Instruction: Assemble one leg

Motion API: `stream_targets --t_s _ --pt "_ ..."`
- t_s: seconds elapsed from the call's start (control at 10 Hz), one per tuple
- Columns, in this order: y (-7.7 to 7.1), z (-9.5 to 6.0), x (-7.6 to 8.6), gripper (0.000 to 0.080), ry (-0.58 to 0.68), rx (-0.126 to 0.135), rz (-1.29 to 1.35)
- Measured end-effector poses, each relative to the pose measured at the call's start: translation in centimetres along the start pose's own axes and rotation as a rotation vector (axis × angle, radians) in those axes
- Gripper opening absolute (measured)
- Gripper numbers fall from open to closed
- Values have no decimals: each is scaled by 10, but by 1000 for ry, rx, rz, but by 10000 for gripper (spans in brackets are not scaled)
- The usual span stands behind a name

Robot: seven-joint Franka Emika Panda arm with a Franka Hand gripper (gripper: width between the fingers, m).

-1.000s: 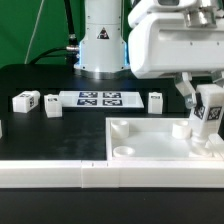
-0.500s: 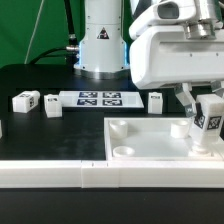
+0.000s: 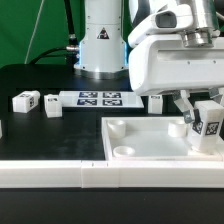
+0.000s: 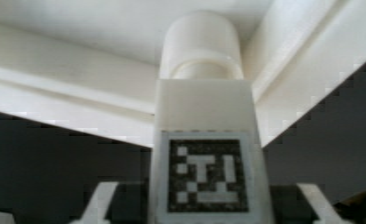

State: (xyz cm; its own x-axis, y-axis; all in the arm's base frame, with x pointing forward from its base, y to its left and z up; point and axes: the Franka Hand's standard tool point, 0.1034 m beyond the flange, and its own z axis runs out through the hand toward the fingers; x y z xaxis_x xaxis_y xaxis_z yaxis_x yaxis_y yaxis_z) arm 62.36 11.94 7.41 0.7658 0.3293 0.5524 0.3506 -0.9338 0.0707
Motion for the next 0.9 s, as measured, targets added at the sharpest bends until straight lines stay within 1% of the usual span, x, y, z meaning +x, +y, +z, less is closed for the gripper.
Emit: stream_targets --t_s 0.1,0.3,0.4,0.5,0.6,0.7,0.8,0.9 --pt "3 -1 -3 291 11 -4 8" --pt "2 -3 -6 291 19 -6 8" --pt "2 -2 -7 392 9 -3 8" --pt "2 -2 -7 392 9 -3 7" --pt "2 -2 -7 530 9 -3 7" --pt "2 -2 -7 612 9 -3 7" --pt "2 -2 -7 612 8 -3 7" --pt "2 -2 -7 642 8 -3 7"
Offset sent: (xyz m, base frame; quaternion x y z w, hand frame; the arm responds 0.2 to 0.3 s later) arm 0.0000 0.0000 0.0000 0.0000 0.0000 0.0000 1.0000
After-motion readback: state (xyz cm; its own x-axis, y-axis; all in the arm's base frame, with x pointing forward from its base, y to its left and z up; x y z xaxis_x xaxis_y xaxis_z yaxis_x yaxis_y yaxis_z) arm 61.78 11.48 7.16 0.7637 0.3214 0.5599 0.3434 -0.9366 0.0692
